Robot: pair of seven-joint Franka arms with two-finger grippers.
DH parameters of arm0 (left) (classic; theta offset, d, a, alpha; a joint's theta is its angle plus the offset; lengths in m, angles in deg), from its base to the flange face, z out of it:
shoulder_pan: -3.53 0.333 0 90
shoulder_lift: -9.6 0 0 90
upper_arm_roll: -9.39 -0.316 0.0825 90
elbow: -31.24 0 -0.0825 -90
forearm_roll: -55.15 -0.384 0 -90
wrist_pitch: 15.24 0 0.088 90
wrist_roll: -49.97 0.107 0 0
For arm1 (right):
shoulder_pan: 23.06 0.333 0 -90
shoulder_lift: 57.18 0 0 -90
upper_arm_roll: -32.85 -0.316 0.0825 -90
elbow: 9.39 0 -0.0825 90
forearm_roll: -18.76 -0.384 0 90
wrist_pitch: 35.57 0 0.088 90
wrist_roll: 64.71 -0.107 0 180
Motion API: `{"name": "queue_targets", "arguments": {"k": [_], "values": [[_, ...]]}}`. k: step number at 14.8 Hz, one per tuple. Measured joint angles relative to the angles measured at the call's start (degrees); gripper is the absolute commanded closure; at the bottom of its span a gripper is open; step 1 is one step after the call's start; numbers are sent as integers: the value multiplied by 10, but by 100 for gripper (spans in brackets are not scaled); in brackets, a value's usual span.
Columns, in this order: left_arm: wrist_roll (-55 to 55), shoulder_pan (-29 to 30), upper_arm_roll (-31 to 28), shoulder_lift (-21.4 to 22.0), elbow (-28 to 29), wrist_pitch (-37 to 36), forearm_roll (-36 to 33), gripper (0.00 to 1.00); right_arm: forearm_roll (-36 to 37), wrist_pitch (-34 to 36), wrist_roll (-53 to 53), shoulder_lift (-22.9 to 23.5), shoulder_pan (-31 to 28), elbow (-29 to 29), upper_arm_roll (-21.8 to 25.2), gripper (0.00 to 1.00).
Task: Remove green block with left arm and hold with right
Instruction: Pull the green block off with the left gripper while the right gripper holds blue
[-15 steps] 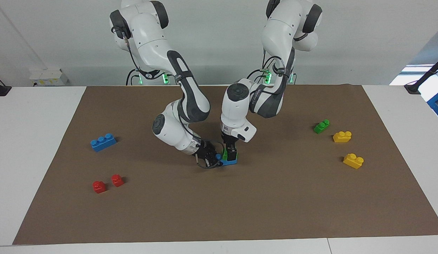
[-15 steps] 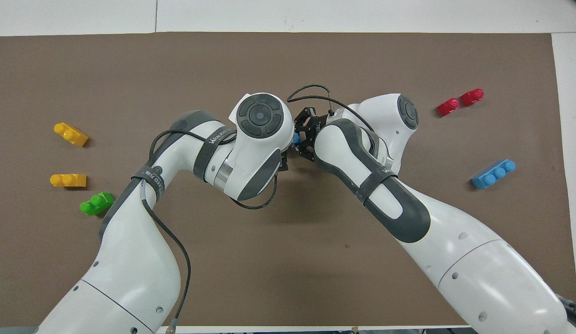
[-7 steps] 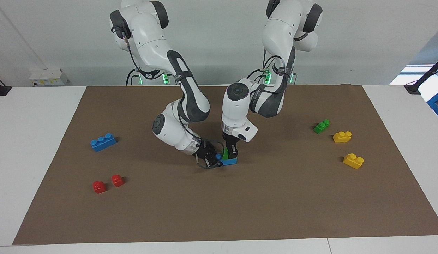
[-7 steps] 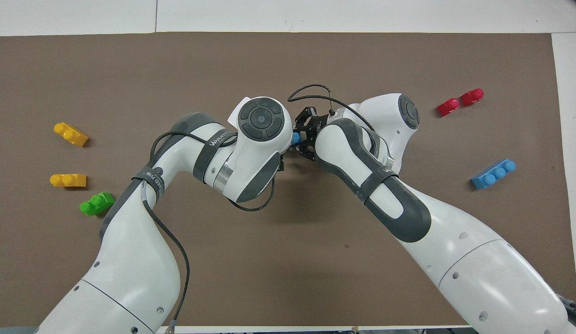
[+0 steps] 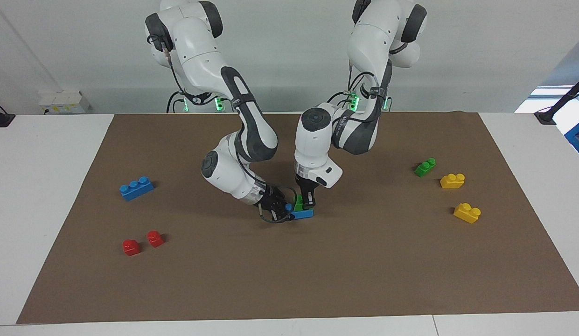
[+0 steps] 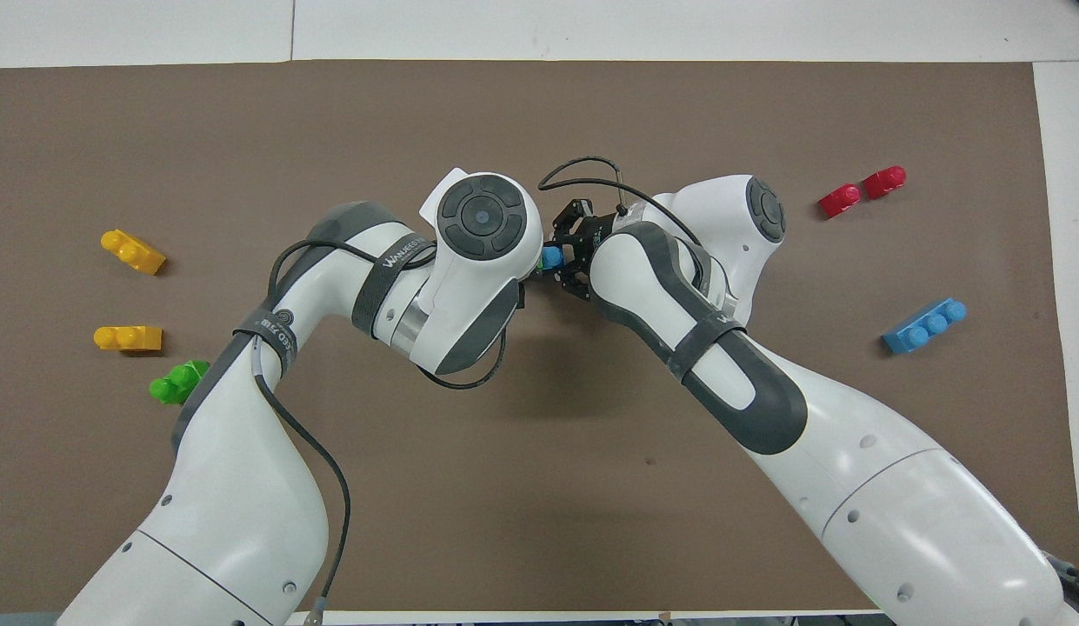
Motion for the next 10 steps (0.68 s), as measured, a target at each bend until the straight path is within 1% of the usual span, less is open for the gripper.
{"name": "queue_targets", "arguments": {"k": [2, 5, 7, 10], "values": [[4, 11, -1, 29, -4, -19, 2, 100, 0, 0, 0, 0, 0, 0, 0, 100], [49, 37, 0, 87, -5, -81, 9, 100, 0, 0, 0, 0, -1, 0, 0, 100], [117, 50, -1, 110, -4, -119, 29, 100, 3, 7, 0, 0, -5, 1, 3, 100], [243, 92, -2, 120, 0, -154, 59, 100, 35, 62, 3, -3, -32, 19, 8, 100]]}}
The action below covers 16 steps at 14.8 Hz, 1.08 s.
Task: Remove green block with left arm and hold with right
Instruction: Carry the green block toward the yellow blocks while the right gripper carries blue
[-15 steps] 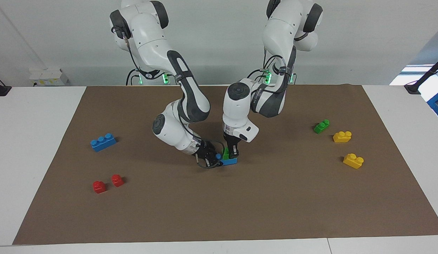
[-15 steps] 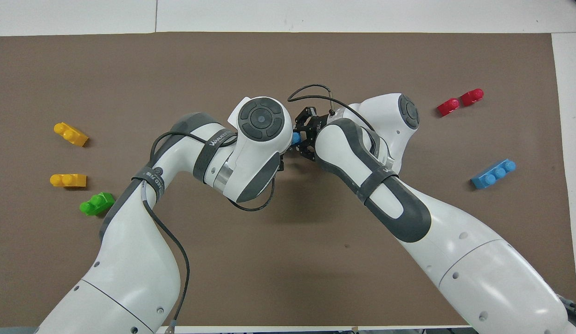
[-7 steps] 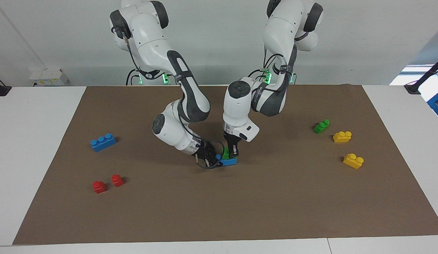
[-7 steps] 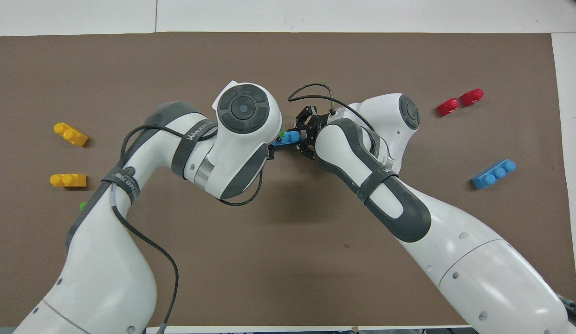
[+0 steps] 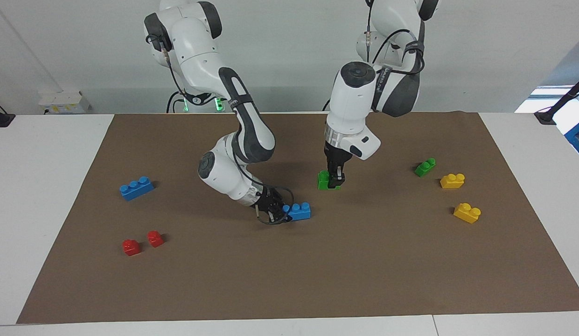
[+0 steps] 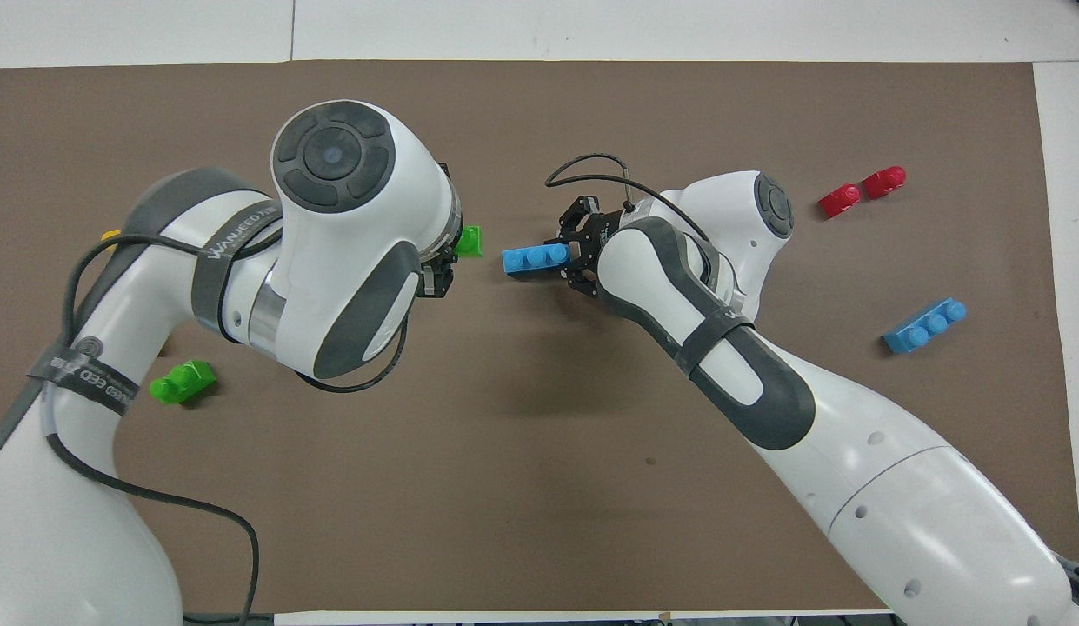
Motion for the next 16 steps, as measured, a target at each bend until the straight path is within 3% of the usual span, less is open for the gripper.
{"name": "queue_targets", "arguments": {"k": [6, 11, 16], "values": [[221, 118, -2, 11, 52, -5, 19, 100, 96, 183, 58, -14, -115, 67, 2, 100], [380, 201, -3, 31, 159, 101, 19, 100, 114, 297, 246, -15, -236, 73, 4, 100], [509, 257, -3, 30, 205, 152, 20, 100, 144, 355, 378, -15, -315, 73, 4, 100]]}}
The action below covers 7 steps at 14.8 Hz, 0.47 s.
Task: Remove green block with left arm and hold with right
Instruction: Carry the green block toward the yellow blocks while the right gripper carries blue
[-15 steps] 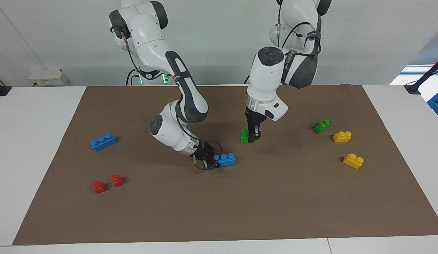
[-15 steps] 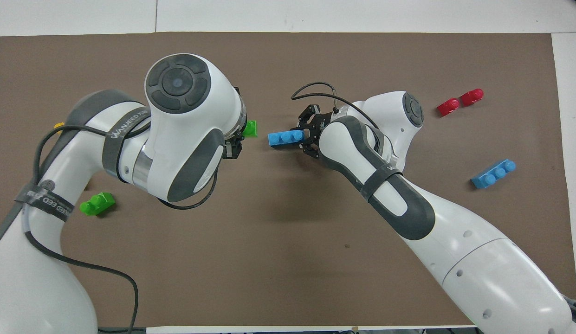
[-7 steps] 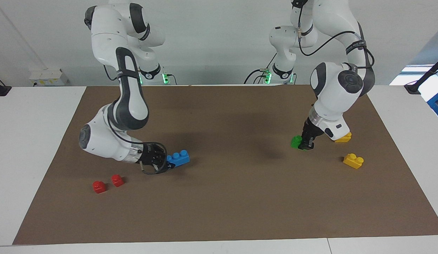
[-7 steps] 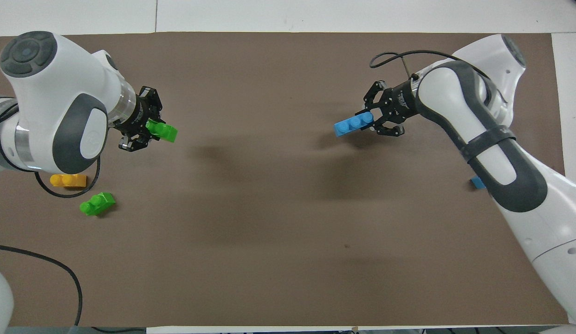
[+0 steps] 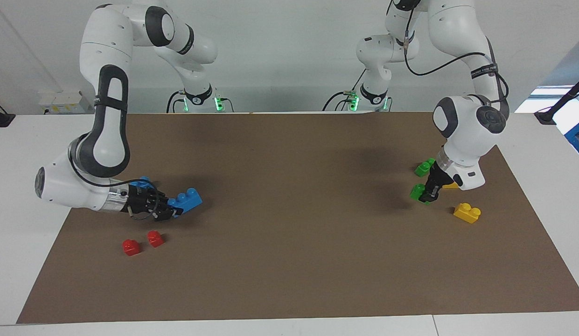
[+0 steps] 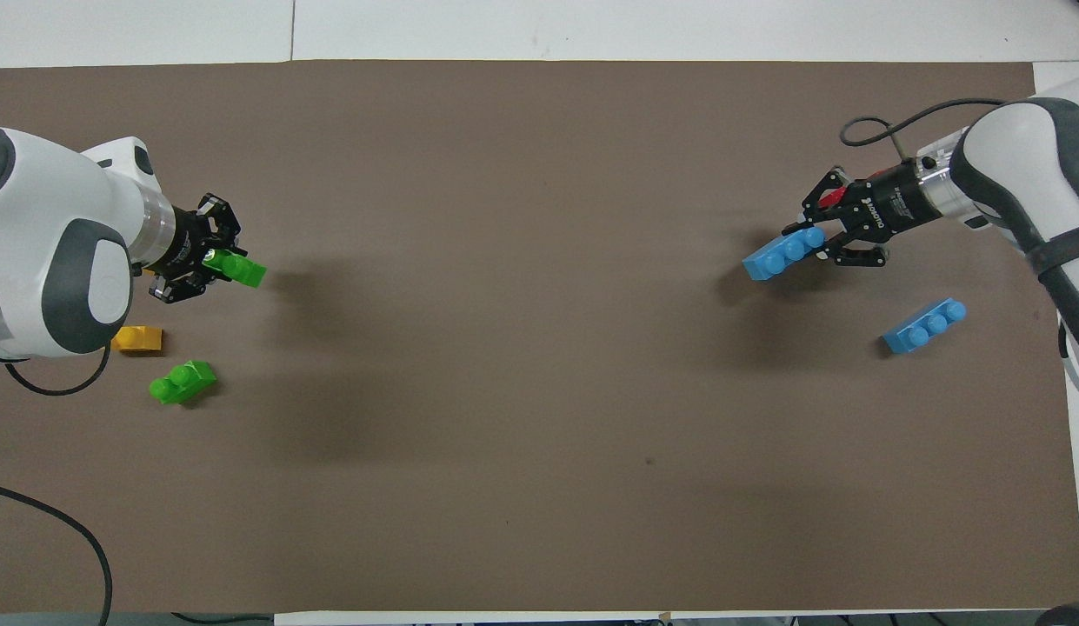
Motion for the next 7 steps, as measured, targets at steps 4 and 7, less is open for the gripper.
{"name": "queue_targets", "arguments": {"k": [4, 7], "values": [[39, 6, 2, -23, 13, 38, 0, 100, 27, 8, 22, -1, -29, 0, -1, 100], [49, 6, 2, -44, 14, 58, 0, 100, 36, 7, 22, 0, -36, 0, 0, 100]]}}
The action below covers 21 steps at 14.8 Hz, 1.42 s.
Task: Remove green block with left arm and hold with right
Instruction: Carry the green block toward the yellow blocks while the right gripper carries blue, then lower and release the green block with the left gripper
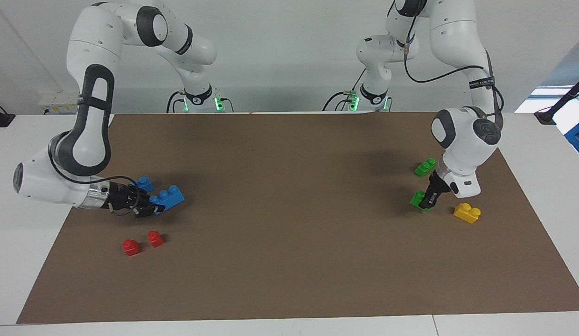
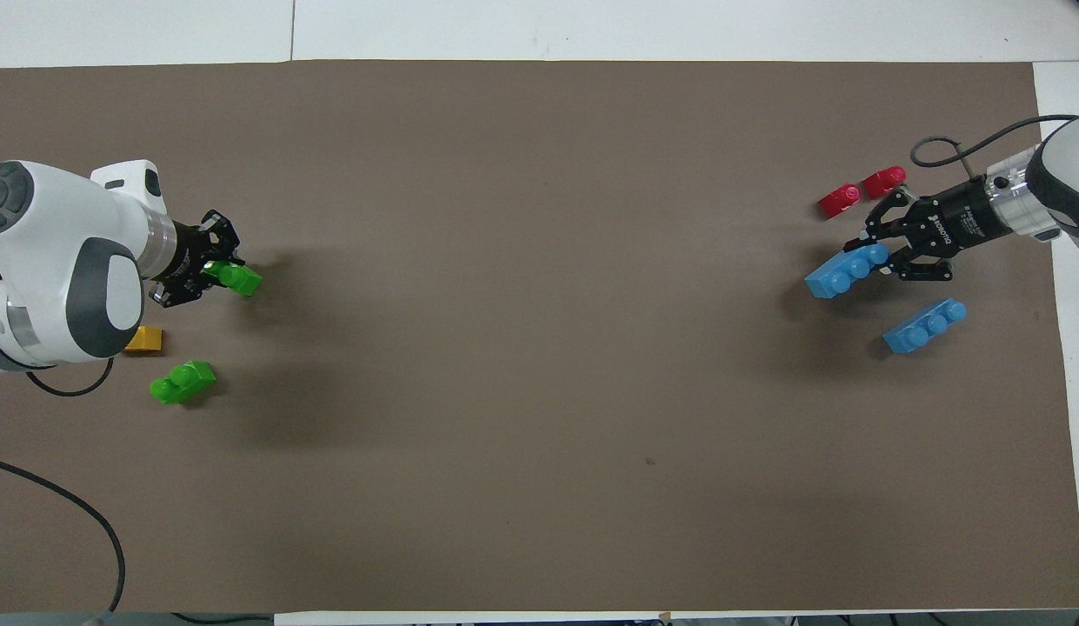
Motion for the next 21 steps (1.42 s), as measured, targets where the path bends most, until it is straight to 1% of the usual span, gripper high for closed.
{"name": "queue_targets", "arguments": {"k": [6, 11, 12, 13, 14, 15, 21], "values": [[18, 9, -1, -9, 0, 15, 0, 100, 6, -30, 11, 17, 0, -1, -2, 100], [24, 12, -2, -14, 0, 22, 0, 99, 7, -33, 9, 19, 3, -1, -5, 100], [30, 12, -2, -14, 0, 23, 0, 86, 7, -33, 2, 19, 3, -1, -5, 100], [37, 12, -2, -14, 0, 25, 0, 64, 7, -33, -11, 19, 3, -1, -4, 100], [43, 14, -2, -14, 0, 26, 0, 24, 7, -33, -26, 19, 3, -1, -4, 100], [48, 17, -2, -14, 0, 27, 0, 0, 7, -33, -40, 19, 3, -1, -4, 100], [52, 20, 0, -17, -3, 26, 0, 0, 7, -33, -69, 19, 3, -5, -4, 100]]}}
